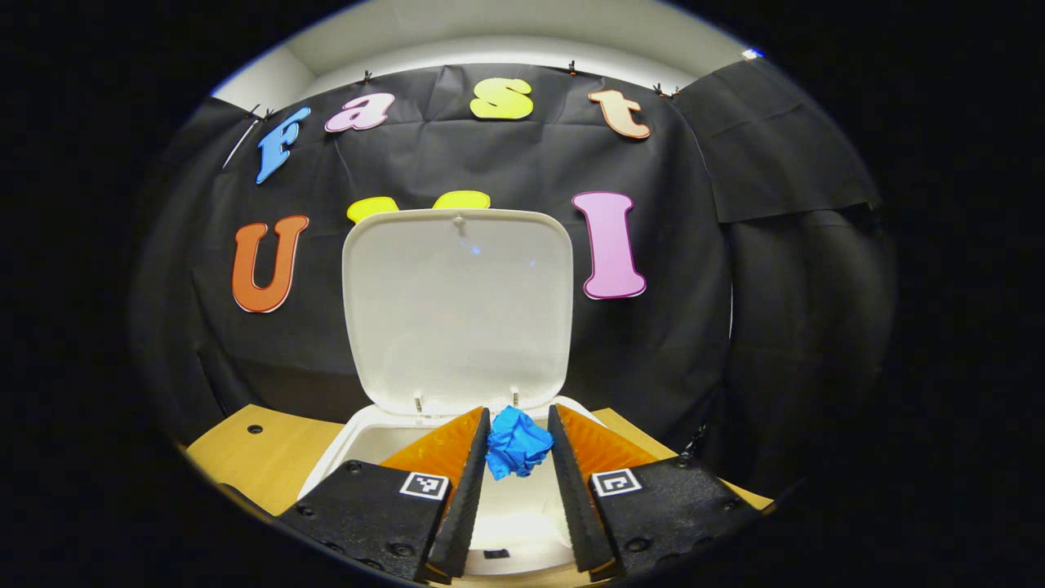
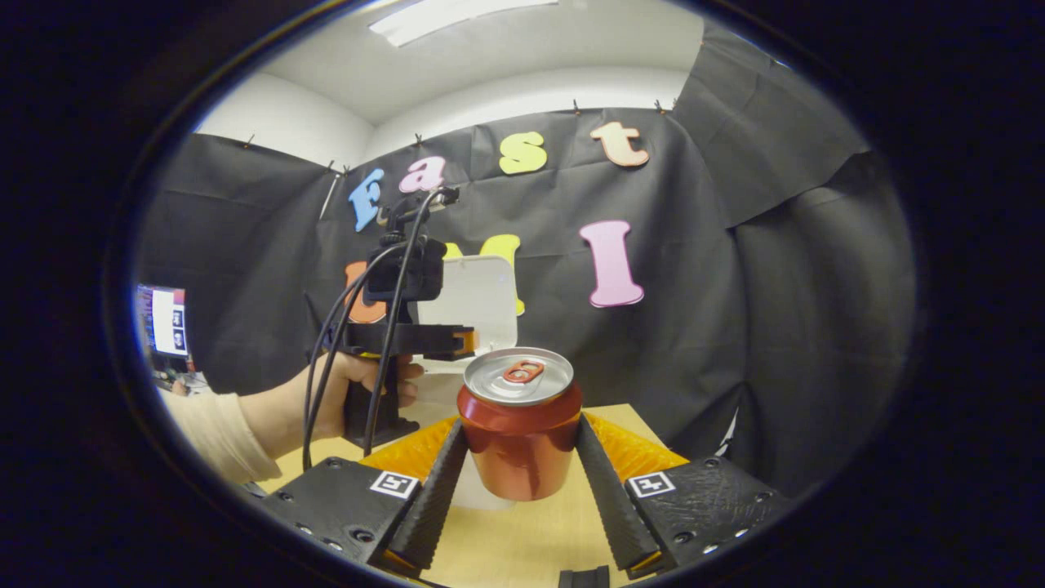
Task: Press the lid of the desktop garbage bin to open it, pick up the crumpled paper on the desktop and throw it into the bin, then pick up the pop can on the desktop and drop it into the bin, and finally close the garbage bin lid.
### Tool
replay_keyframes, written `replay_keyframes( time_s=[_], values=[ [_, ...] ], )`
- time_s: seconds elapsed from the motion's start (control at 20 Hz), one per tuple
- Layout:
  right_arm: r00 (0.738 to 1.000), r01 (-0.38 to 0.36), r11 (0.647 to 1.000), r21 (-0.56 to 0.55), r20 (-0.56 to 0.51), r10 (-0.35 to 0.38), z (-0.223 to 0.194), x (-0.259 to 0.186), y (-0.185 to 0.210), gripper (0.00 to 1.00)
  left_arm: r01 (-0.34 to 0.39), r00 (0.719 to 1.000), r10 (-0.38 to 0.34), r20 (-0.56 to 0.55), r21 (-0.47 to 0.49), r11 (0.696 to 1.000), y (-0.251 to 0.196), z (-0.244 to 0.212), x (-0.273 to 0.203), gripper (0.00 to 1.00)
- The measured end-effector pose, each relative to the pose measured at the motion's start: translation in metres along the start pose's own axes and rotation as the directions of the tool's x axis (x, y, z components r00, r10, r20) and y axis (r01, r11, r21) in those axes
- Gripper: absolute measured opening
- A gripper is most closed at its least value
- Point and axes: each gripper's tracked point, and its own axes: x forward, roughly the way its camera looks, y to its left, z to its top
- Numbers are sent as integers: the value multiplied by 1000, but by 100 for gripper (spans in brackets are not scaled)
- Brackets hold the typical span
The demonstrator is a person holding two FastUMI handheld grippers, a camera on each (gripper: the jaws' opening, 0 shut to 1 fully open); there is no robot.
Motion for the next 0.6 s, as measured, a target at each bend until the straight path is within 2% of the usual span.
replay_keyframes(
  time_s=[0.05, 0.1, 0.15, 0.25, 0.4, 0.5, 0.6],
  values=[
    [1000, 2, 1000, -4, 6, -2, 1, 0, -1, 78, 5, 1000, -5, -5, 13, 1000, -5, -3, -2, 54],
    [1000, 6, 1000, -6, 10, -6, 2, 0, -3, 78, -17, 1000, 17, -7, 24, 1000, -4, -5, -7, 61],
    [1000, 12, 1000, -5, 10, -12, 0, 0, -7, 78, -16, 1000, 16, -5, 25, 1000, -7, -6, -12, 64],
    [999, 31, 1000, 2, 4, -31, -2, 2, -13, 78, 15, 1000, -15, 10, 31, 999, -22, -5, -19, 66],
    [999, 54, 999, -7, 4, -54, -1, 3, -16, 78, 23, 999, -24, 30, 57, 998, -30, -3, -35, 70],
    [999, 44, 999, -10, -2, -44, -3, 4, -13, 78, 23, 1000, -24, 18, 46, 999, -31, -11, -51, 71],
    [1000, -8, 1000, 7, -5, 8, -3, 1, -3, 79, 9, 1000, -9, -18, 20, 1000, -27, -24, -71, 71]
  ],
)
